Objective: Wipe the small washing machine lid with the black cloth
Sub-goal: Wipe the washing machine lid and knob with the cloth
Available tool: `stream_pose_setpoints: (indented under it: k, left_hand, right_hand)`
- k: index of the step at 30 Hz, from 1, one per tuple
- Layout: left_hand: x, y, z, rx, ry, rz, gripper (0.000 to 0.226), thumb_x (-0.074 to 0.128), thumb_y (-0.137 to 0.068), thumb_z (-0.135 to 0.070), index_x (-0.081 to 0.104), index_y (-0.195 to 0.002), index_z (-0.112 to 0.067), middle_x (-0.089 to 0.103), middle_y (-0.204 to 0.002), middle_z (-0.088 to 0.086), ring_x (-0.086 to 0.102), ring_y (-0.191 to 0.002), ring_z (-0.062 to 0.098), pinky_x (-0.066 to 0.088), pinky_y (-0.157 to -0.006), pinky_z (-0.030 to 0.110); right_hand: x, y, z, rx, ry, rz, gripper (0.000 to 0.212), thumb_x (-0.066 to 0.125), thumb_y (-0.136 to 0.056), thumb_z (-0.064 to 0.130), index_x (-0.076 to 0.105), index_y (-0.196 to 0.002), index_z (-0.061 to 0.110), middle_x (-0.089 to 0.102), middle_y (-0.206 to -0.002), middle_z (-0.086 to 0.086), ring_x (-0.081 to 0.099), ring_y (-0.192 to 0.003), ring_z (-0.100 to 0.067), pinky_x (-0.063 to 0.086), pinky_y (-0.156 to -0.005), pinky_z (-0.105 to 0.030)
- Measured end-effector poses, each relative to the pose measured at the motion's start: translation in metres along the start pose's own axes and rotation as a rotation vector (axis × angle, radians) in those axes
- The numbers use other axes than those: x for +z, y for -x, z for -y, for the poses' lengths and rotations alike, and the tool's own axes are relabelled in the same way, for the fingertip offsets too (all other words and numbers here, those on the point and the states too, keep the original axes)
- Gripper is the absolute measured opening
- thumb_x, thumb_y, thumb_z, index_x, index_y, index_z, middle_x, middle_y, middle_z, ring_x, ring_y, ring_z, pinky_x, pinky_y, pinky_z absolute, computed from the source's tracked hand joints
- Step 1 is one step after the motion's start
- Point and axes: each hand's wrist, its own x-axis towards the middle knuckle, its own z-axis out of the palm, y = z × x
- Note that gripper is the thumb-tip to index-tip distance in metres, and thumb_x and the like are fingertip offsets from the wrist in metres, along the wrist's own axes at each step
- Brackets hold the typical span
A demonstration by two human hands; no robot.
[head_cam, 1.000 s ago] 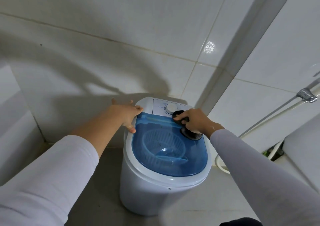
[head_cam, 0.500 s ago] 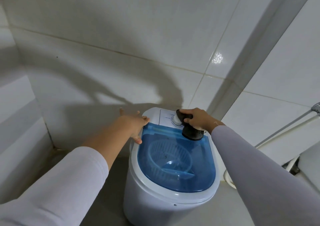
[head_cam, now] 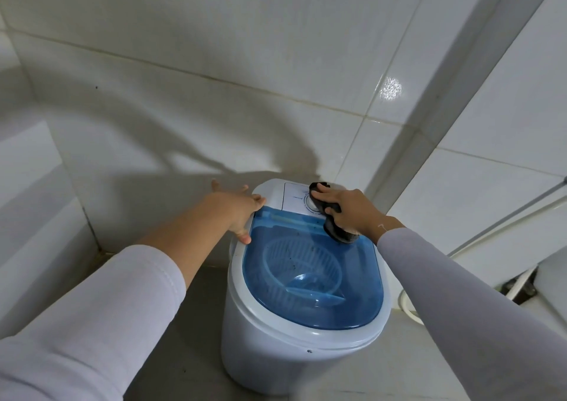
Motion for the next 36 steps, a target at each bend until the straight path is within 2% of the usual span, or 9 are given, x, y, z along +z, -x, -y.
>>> stream_pose_setpoints:
  k: [7, 10, 13, 18, 22, 26, 30, 32, 36]
  left_hand:
    - [0.001, 0.002, -0.002, -0.004, 0.018, -0.017, 0.097, 0.065, -0.084, -0.039, -0.002, -0.153, -0.023, 0.0, -0.162, -0.004, -0.007, -0.15, 0.021, 0.002, -0.109, 0.068]
    - [0.003, 0.005, -0.002, -0.023, 0.041, -0.043, 0.095, 0.064, -0.085, -0.04, 0.0, -0.153, -0.022, 0.001, -0.162, -0.004, -0.006, -0.15, 0.02, 0.003, -0.109, 0.069]
    - [0.013, 0.01, -0.001, -0.04, 0.103, -0.116, 0.092, 0.062, -0.086, -0.042, 0.003, -0.153, -0.022, 0.003, -0.162, -0.004, -0.005, -0.15, 0.02, 0.005, -0.111, 0.069]
    - [0.038, 0.024, 0.004, -0.116, 0.373, -0.208, 0.089, 0.058, -0.086, -0.048, 0.005, -0.153, -0.025, 0.005, -0.162, 0.003, -0.004, -0.15, 0.021, 0.006, -0.113, 0.065]
    - [0.05, 0.033, 0.004, -0.134, 0.459, -0.174, 0.092, 0.052, -0.083, -0.062, 0.01, -0.152, -0.019, 0.01, -0.162, 0.004, 0.003, -0.15, 0.023, 0.015, -0.115, 0.061]
    - [0.061, 0.034, -0.004, -0.1, 0.428, -0.149, 0.096, 0.061, -0.074, -0.064, 0.021, -0.149, -0.017, 0.024, -0.158, 0.005, 0.021, -0.146, 0.027, 0.027, -0.112, 0.055]
    - [0.071, 0.033, -0.006, -0.088, 0.468, -0.173, 0.096, 0.062, -0.076, -0.059, 0.016, -0.151, -0.022, 0.022, -0.159, 0.004, 0.007, -0.149, 0.023, 0.023, -0.113, 0.056]
    - [0.072, 0.036, -0.006, -0.082, 0.505, -0.17, 0.094, 0.062, -0.079, -0.054, 0.013, -0.152, -0.022, 0.017, -0.16, 0.003, 0.001, -0.15, 0.022, 0.019, -0.115, 0.057]
    - [0.072, 0.038, -0.007, -0.098, 0.478, -0.16, 0.094, 0.059, -0.082, -0.056, 0.008, -0.153, -0.022, 0.013, -0.161, 0.003, 0.001, -0.15, 0.022, 0.018, -0.115, 0.057]
  right_hand:
    - [-0.007, 0.007, -0.002, -0.119, 0.074, 0.043, 0.048, 0.045, -0.09, 0.001, 0.05, -0.131, 0.026, 0.035, -0.15, 0.006, 0.035, -0.138, -0.018, 0.025, -0.114, -0.024]
    - [-0.019, 0.007, -0.001, -0.085, 0.109, 0.162, 0.044, 0.046, -0.091, 0.004, 0.055, -0.127, 0.029, 0.04, -0.148, 0.008, 0.037, -0.137, -0.017, 0.022, -0.113, -0.022]
    - [-0.044, 0.007, 0.009, -0.033, 0.153, 0.272, 0.041, 0.05, -0.089, 0.009, 0.063, -0.115, 0.037, 0.058, -0.133, 0.002, 0.054, -0.118, -0.023, 0.04, -0.106, -0.032]
    - [-0.07, -0.001, 0.049, -0.085, 0.108, 0.131, 0.041, 0.049, -0.087, 0.008, 0.064, -0.112, 0.038, 0.066, -0.12, -0.001, 0.059, -0.106, -0.025, 0.048, -0.096, -0.033]
    - [-0.052, -0.017, 0.087, -0.171, 0.035, 0.082, 0.038, 0.051, -0.086, 0.008, 0.066, -0.111, 0.033, 0.064, -0.125, -0.002, 0.058, -0.111, -0.025, 0.046, -0.1, -0.036]
    - [-0.019, -0.024, 0.115, -0.27, -0.023, 0.078, 0.032, 0.056, -0.086, 0.007, 0.067, -0.112, 0.022, 0.057, -0.134, 0.0, 0.052, -0.123, -0.022, 0.038, -0.107, -0.031]
    - [0.007, -0.016, 0.119, -0.229, -0.045, 0.134, 0.033, 0.057, -0.085, 0.041, 0.07, -0.107, 0.02, 0.053, -0.137, 0.003, 0.046, -0.125, -0.017, 0.03, -0.102, -0.025]
    - [0.011, -0.012, 0.12, -0.189, -0.104, 0.096, 0.038, 0.051, -0.088, 0.045, 0.072, -0.099, 0.016, 0.056, -0.131, 0.0, 0.049, -0.12, -0.019, 0.033, -0.099, -0.028]
    - [0.022, -0.011, 0.125, -0.224, -0.027, 0.008, 0.039, 0.046, -0.09, 0.022, 0.052, -0.129, 0.022, 0.042, -0.145, -0.001, 0.036, -0.134, -0.023, 0.031, -0.11, -0.04]
